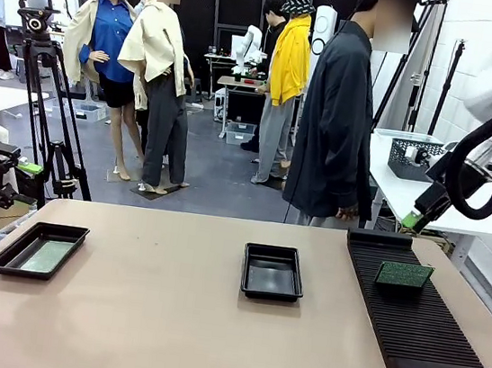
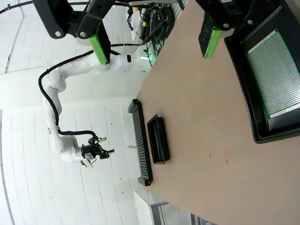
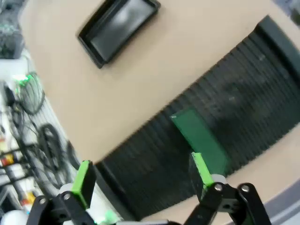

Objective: Inspect and transfer BCBs to ESD trays.
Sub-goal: Pick up the Blank PCB from the PCB Rack and place it in the right ESD tray.

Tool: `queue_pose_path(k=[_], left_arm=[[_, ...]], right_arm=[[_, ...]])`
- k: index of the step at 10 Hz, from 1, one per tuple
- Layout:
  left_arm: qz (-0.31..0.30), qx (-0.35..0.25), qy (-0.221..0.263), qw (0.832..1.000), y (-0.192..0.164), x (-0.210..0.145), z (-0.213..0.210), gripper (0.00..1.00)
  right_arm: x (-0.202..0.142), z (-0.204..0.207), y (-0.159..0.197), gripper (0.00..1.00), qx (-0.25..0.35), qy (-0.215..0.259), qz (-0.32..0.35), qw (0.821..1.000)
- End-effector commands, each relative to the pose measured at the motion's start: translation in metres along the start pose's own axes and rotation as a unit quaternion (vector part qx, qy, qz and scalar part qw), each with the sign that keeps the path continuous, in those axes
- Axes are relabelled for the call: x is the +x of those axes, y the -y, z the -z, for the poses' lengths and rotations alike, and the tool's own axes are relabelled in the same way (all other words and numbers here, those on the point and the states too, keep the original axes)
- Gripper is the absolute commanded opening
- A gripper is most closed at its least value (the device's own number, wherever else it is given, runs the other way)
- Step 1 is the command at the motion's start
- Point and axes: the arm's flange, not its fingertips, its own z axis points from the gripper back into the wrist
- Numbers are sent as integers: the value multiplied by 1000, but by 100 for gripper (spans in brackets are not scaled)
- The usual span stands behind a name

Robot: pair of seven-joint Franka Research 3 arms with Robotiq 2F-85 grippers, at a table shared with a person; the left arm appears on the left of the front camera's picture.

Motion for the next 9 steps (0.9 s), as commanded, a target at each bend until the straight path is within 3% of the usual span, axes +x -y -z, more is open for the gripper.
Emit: queue_pose_path(k=[1,5,6,9], left_arm=[[0,-8,7,1000,2,-1,1,100],[0,-8,7,1000,2,-1,1,100],[0,-8,7,1000,2,-1,1,100],[0,-8,7,1000,2,-1,1,100]], right_arm=[[3,20,-5,100,-67,-12,-112,991],[14,39,-17,100,-183,-138,-234,945],[17,39,-16,100,-182,-180,-266,930],[14,43,-11,100,-190,-227,-301,906]])
